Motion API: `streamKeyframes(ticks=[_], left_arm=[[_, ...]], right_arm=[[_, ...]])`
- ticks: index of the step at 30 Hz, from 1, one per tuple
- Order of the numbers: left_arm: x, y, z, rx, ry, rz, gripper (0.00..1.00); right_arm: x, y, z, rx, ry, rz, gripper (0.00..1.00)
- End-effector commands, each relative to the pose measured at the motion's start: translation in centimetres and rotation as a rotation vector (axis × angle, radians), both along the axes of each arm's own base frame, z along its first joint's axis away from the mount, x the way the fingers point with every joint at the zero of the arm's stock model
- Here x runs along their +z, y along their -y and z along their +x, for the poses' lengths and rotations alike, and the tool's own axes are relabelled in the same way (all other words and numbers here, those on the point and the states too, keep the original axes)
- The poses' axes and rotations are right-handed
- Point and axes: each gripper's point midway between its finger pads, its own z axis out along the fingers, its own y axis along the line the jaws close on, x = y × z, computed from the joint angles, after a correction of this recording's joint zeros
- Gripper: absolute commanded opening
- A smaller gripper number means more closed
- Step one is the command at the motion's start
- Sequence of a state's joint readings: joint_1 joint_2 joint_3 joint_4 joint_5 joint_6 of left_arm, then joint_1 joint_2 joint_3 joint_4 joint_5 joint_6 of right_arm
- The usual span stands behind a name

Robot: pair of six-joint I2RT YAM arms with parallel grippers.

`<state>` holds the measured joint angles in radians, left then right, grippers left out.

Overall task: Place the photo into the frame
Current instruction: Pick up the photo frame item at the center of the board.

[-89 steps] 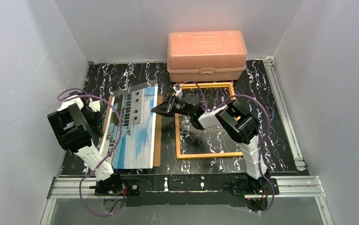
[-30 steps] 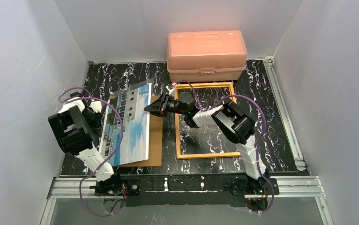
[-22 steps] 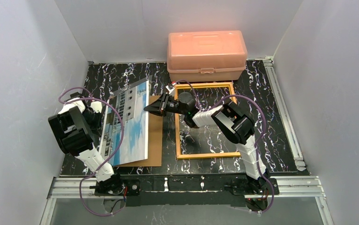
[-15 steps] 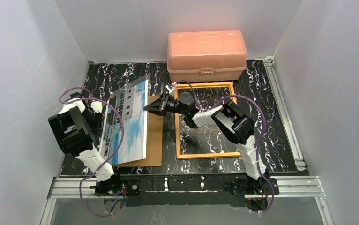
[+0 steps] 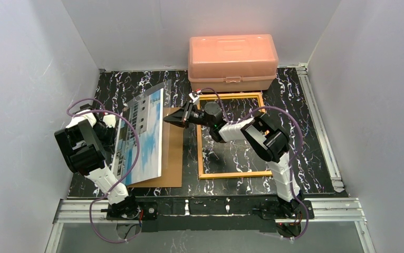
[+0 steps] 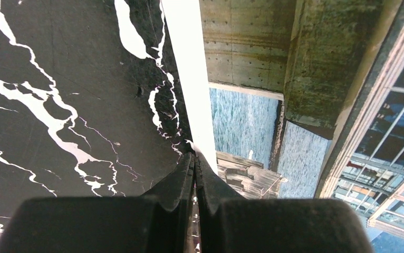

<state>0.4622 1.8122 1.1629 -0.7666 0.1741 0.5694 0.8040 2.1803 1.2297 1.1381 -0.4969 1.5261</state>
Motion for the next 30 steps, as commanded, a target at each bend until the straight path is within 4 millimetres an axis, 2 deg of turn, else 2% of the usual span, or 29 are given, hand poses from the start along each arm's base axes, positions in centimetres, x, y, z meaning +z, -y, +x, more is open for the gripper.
streamKeyframes(ticks=[1,4,8,10,13,18,24,26,28,30], left_arm=[[-0.1,0.7,-1.2,-0.012,-0.059,-0.032,0.01],[-0.2,0.8,-1.1,-0.01,-0.061,-0.037,0.01],[-0.1,0.9,-1.0,-0.008,-0.058,-0.043,0.01],[0.1,0.9,-0.9,-0.002,-0.055,-0.048,0.02],[0.7,1.3,-0.7,0.005,-0.047,-0.065,0.02],[3.7,2.2,0.4,0.022,-0.002,-0.106,0.14],[9.3,3.5,1.9,0.013,0.095,-0.099,0.48],[11.0,4.8,2.1,-0.005,0.119,-0.116,0.55],[12.1,6.7,2.2,-0.048,0.129,-0.124,0.57],[12.7,9.4,2.2,-0.114,0.131,-0.129,0.58]], right_arm=[[7.0,2.2,0.6,-0.027,0.152,0.084,0.14],[7.3,3.2,1.2,-0.031,0.207,0.001,0.12],[6.3,4.8,2.1,-0.039,0.272,-0.186,0.09],[5.5,6.2,2.3,-0.039,0.268,-0.281,0.08],[5.8,8.8,2.6,-0.054,0.279,-0.366,0.06],[8.1,13.8,3.0,-0.109,0.339,-0.474,0.03],[11.7,19.1,2.6,-0.181,0.419,-0.601,0.01],[12.8,20.6,2.5,-0.213,0.441,-0.619,0.01],[14.1,22.1,2.5,-0.246,0.459,-0.626,0.01],[15.5,23.6,2.5,-0.277,0.479,-0.639,0.01]])
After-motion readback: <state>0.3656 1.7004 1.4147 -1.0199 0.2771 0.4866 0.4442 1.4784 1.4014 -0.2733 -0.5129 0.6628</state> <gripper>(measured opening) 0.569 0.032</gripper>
